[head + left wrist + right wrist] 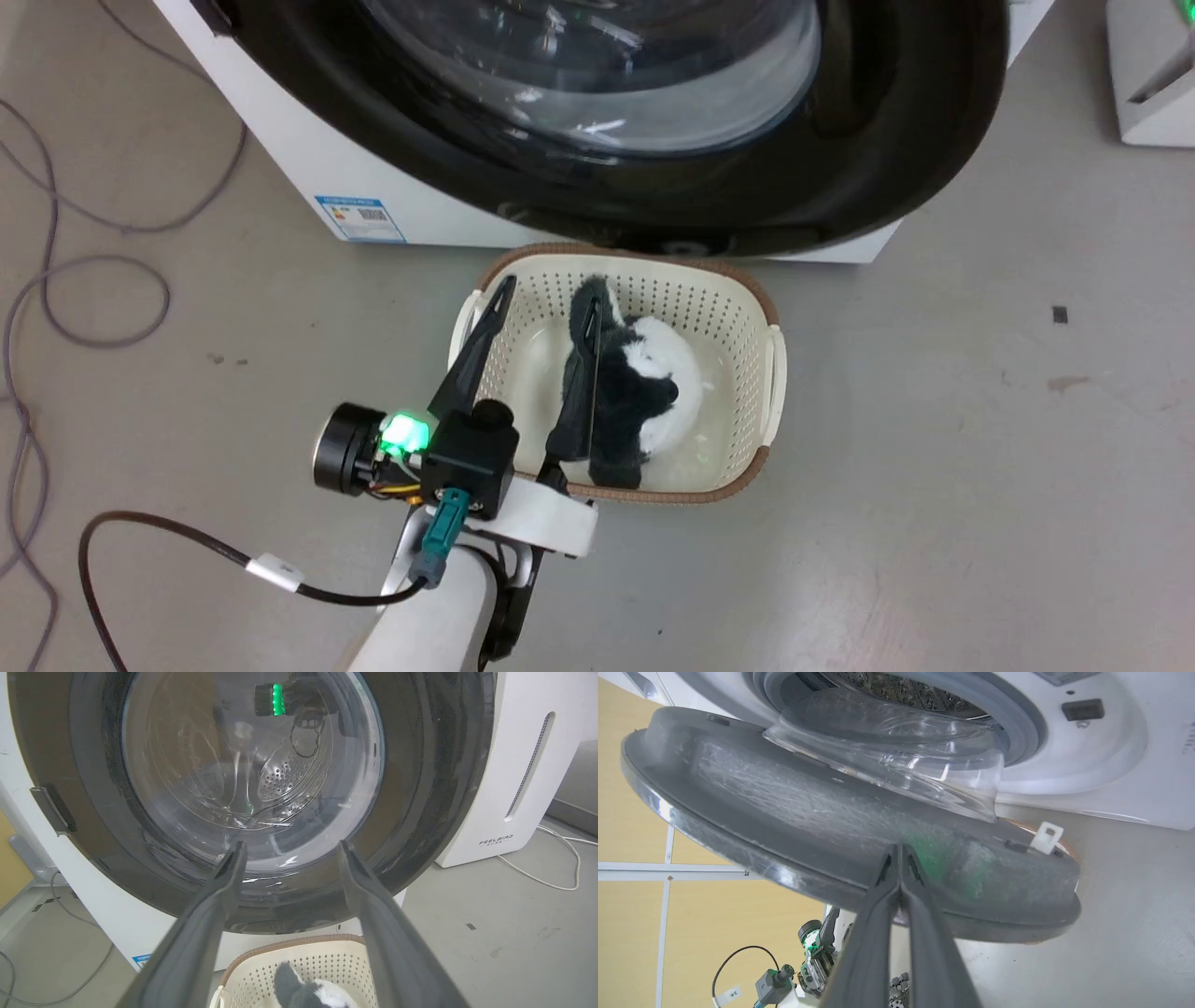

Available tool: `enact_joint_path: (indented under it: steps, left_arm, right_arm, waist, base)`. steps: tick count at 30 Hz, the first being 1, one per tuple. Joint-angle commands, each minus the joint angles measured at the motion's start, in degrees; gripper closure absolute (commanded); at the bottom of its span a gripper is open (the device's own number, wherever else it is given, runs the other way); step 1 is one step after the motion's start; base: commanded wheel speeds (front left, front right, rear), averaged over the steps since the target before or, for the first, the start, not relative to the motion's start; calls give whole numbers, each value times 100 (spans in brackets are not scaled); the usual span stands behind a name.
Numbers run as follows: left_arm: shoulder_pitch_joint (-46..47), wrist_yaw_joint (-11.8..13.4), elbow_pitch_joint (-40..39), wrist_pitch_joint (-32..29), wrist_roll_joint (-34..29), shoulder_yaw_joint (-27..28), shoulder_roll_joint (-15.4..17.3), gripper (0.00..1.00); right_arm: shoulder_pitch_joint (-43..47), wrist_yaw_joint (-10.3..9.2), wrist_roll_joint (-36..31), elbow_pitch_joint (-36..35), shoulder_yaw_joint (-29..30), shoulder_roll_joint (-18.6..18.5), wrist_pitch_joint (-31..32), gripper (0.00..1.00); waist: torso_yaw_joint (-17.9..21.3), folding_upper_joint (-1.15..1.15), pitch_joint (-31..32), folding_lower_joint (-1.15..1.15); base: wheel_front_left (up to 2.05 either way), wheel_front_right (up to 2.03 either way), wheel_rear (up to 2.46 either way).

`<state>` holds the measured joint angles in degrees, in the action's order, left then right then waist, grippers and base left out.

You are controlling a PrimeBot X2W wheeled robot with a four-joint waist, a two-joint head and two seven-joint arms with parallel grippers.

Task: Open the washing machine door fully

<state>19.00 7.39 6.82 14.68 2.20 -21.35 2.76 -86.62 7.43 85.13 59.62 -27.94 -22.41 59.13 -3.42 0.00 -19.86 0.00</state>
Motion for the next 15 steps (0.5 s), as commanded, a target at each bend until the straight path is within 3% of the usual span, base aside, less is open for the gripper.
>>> enact_joint_path:
  steps: [1,15]
  left_arm:
    - [-101,-12,17,32,15,23,12,0]
    - [-414,-125,158,32,29,173,25,0]
  right_arm:
    - [188,6,59,-81,16,-17,61,100]
    - [1192,6,360,-903,97,-16,482,100]
  waist:
    - [24,0,57,0]
    - [145,0,566,0]
  base:
    - [0,0,0]
    - [0,0,0]
